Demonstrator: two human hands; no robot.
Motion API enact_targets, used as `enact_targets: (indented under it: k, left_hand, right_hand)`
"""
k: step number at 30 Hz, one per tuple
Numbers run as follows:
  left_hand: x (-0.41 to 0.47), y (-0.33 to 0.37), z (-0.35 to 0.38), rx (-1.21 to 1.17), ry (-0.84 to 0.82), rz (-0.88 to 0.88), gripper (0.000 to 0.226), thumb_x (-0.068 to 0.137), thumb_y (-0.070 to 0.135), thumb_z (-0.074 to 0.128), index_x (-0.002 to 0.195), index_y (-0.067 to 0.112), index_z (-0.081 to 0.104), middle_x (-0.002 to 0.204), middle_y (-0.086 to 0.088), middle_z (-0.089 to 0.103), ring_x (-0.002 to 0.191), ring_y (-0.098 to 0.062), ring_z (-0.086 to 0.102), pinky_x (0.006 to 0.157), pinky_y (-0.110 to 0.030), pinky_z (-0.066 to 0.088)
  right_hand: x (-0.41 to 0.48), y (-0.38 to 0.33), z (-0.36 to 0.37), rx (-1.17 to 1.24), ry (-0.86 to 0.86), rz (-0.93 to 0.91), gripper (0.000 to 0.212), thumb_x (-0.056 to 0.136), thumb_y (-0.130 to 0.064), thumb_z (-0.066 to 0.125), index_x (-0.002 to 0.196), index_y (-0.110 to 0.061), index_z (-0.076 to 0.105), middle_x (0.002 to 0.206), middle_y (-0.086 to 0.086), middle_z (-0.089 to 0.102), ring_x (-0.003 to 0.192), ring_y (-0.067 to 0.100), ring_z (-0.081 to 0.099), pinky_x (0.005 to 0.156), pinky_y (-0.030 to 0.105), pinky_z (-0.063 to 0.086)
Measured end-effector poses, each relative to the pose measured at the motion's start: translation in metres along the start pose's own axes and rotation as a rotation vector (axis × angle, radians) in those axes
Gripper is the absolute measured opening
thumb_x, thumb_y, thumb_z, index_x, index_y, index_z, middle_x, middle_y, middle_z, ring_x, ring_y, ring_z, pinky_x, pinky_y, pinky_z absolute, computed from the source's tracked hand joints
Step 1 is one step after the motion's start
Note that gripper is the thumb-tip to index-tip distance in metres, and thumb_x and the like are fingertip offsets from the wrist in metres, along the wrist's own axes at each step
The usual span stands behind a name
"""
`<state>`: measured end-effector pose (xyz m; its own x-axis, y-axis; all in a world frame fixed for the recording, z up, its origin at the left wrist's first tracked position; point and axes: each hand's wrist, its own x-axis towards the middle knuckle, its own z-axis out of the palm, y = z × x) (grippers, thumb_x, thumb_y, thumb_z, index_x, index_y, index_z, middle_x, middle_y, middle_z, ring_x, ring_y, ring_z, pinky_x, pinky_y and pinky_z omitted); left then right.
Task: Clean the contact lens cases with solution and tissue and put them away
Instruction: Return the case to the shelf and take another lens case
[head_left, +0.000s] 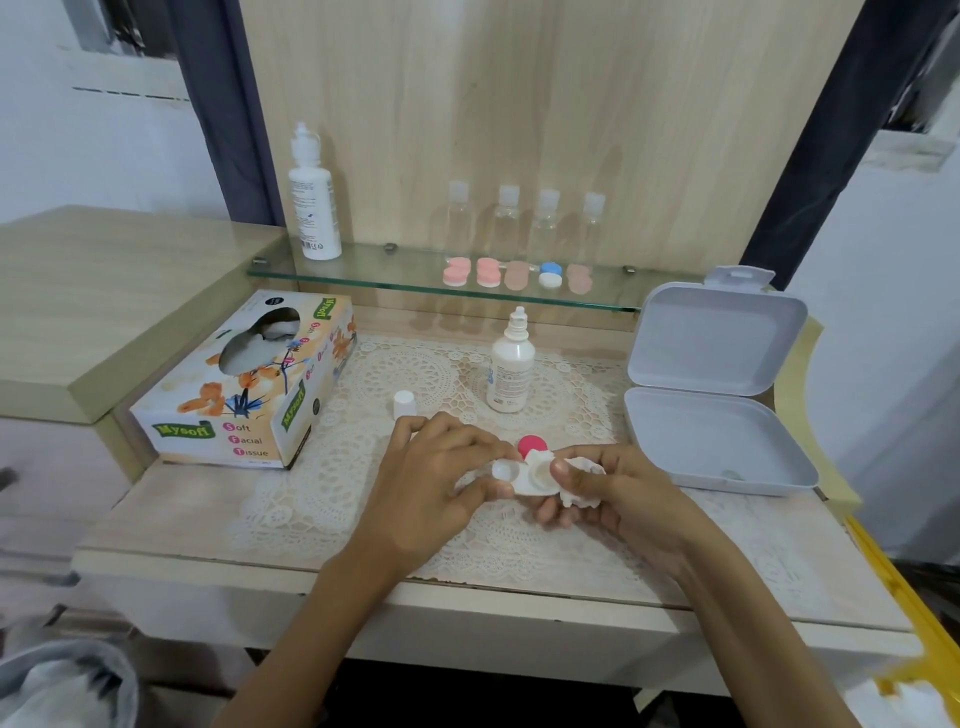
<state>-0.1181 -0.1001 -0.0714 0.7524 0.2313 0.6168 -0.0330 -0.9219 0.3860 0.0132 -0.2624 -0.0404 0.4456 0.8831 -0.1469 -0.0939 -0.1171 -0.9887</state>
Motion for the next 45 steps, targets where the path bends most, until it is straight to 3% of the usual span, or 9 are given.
enact_targets:
  k: [9, 20, 27, 30, 37, 40, 45]
  left_hand:
    - [-0.001, -0.001, 0.001, 0.048, -0.030, 0.005, 0.029, 0.081, 0.050, 0.054, 0.103, 0.038, 0.067, 0.097, 0.025, 0.063, 0.094, 0.002, 0.046, 0.090, -0.024, 0.022]
    - [0.000, -0.002, 0.005, 0.088, -0.052, -0.012, 0.034, 0.080, 0.054, 0.049, 0.103, 0.036, 0.067, 0.098, 0.023, 0.064, 0.094, -0.001, 0.045, 0.086, -0.024, 0.021]
    - [-0.002, -0.003, 0.006, 0.131, -0.084, -0.014, 0.038, 0.081, 0.055, 0.046, 0.104, 0.036, 0.068, 0.096, 0.023, 0.064, 0.095, 0.001, 0.042, 0.083, -0.024, 0.021]
    - [-0.002, -0.001, 0.006, 0.122, -0.071, -0.030, 0.035, 0.080, 0.053, 0.048, 0.103, 0.036, 0.068, 0.095, 0.024, 0.064, 0.095, 0.002, 0.041, 0.085, -0.023, 0.021]
    - [-0.004, 0.002, 0.005, 0.139, -0.061, -0.047, 0.039, 0.078, 0.051, 0.050, 0.108, 0.034, 0.067, 0.096, 0.024, 0.065, 0.096, 0.002, 0.043, 0.086, -0.022, 0.020]
    - [-0.002, 0.005, 0.002, 0.137, -0.013, -0.053, 0.036, 0.080, 0.048, 0.051, 0.110, 0.034, 0.067, 0.098, 0.023, 0.065, 0.097, 0.001, 0.046, 0.086, -0.022, 0.022]
    - [-0.002, 0.011, -0.008, 0.042, 0.278, -0.037, 0.023, 0.084, 0.031, 0.057, 0.100, 0.024, 0.071, 0.102, 0.015, 0.066, 0.098, -0.005, 0.055, 0.088, -0.027, 0.034]
  right_hand:
    - [-0.002, 0.002, 0.002, -0.135, 0.157, -0.068, 0.023, 0.084, -0.015, 0.069, 0.070, 0.004, 0.065, 0.060, 0.021, 0.063, 0.040, 0.015, 0.046, 0.047, 0.025, 0.039]
    - [0.001, 0.010, 0.008, -0.243, 0.380, -0.152, 0.033, 0.077, -0.018, 0.077, 0.074, 0.010, 0.061, 0.054, 0.019, 0.063, 0.035, 0.018, 0.047, 0.037, 0.019, 0.033]
    - [-0.002, 0.011, 0.007, -0.113, 0.397, -0.219, 0.032, 0.083, -0.024, 0.072, 0.072, 0.002, 0.058, 0.060, 0.022, 0.063, 0.043, 0.023, 0.048, 0.049, 0.032, 0.039]
    - [-0.005, 0.010, 0.008, -0.089, 0.406, -0.224, 0.038, 0.087, -0.029, 0.067, 0.080, 0.007, 0.056, 0.058, 0.015, 0.061, 0.046, 0.020, 0.048, 0.047, 0.030, 0.039]
    - [-0.008, 0.010, 0.009, -0.057, 0.427, -0.231, 0.032, 0.090, -0.031, 0.061, 0.077, -0.003, 0.056, 0.060, 0.013, 0.056, 0.048, 0.019, 0.047, 0.049, 0.029, 0.036]
    - [-0.009, 0.011, 0.009, -0.057, 0.431, -0.238, 0.031, 0.090, -0.031, 0.060, 0.079, -0.002, 0.057, 0.059, 0.014, 0.055, 0.049, 0.021, 0.046, 0.050, 0.029, 0.034]
    - [-0.010, 0.010, 0.009, -0.011, 0.443, -0.226, 0.026, 0.092, -0.022, 0.056, 0.075, -0.002, 0.055, 0.062, 0.014, 0.051, 0.051, 0.023, 0.047, 0.051, 0.031, 0.037]
